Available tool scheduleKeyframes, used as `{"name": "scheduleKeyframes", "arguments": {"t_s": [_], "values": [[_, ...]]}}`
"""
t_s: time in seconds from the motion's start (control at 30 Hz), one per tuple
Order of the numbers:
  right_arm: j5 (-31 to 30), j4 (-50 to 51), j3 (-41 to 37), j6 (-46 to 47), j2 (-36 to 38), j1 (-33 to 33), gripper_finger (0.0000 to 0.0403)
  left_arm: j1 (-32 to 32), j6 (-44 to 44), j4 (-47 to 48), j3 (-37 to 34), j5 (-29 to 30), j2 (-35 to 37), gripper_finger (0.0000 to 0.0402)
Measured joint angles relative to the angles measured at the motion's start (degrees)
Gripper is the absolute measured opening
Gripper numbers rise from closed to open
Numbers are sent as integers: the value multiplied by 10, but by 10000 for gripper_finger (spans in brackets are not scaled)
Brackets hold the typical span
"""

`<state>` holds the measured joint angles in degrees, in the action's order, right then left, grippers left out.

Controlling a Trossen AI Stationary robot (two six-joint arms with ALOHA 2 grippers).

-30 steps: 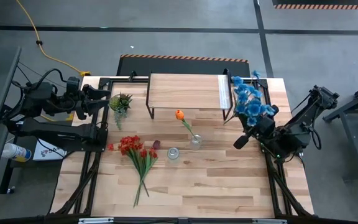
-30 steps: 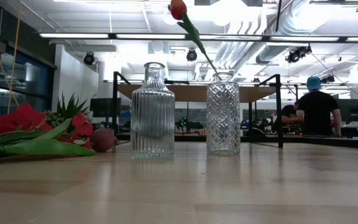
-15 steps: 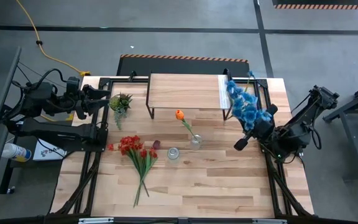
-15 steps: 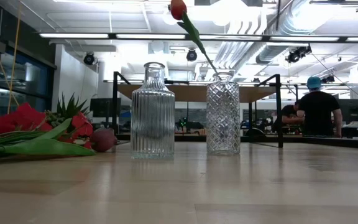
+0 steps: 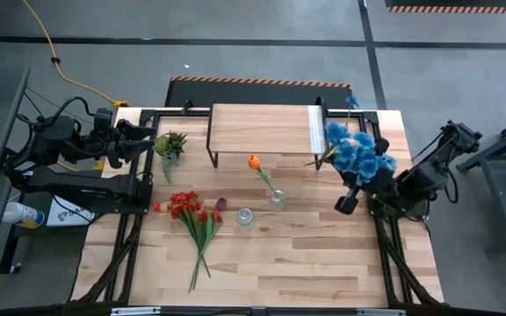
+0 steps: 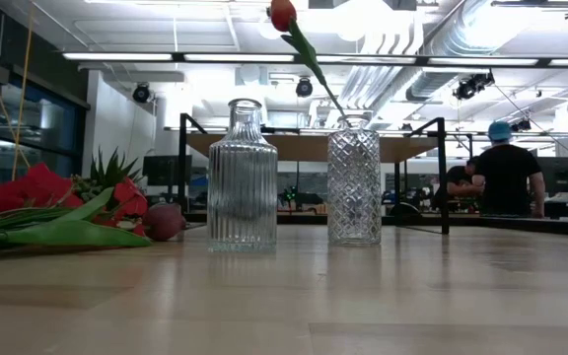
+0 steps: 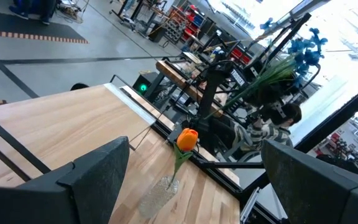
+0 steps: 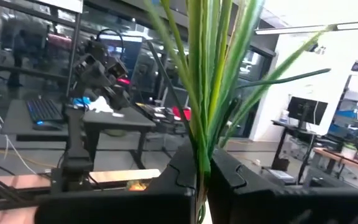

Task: Pick and place flowers into a vace then onto a shelf
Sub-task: Put the blue flowers into the top transparent vase

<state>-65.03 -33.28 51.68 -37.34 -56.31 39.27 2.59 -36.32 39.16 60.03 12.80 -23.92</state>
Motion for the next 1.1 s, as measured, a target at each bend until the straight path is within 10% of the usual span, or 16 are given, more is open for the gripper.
{"name": "scheduleKeyframes", "arguments": {"t_s": [0.6, 1.1], "values": [[-62, 17, -1, 141, -2, -70, 1, 0, 0, 0, 0, -18, 0, 399], [-152, 286, -1, 557, -3, -101, 1, 0, 0, 0, 0, -18, 0, 399]]}}
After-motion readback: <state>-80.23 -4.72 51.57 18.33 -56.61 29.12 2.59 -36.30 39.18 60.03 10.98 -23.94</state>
